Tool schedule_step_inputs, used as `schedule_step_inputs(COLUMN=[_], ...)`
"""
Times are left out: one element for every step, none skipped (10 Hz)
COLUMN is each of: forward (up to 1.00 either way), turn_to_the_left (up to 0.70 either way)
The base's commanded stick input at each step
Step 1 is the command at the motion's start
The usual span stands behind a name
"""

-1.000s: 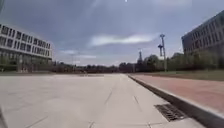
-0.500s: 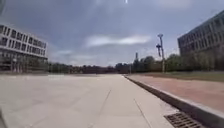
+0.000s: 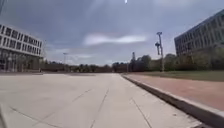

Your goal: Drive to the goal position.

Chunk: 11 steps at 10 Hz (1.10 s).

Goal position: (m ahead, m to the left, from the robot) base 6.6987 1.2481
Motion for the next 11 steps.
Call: schedule_step_inputs(forward=[1.0, 1.0, 1.0, 1.0, 1.0, 1.0, 1.0, 1.0, 1.0, 1.0, 1.0], turn_to_the_left=[0.0, -0.01, -0.13, -0.31, -0.31, -0.08, -0.01, 0.0, 0.0, 0.0, 0.0])
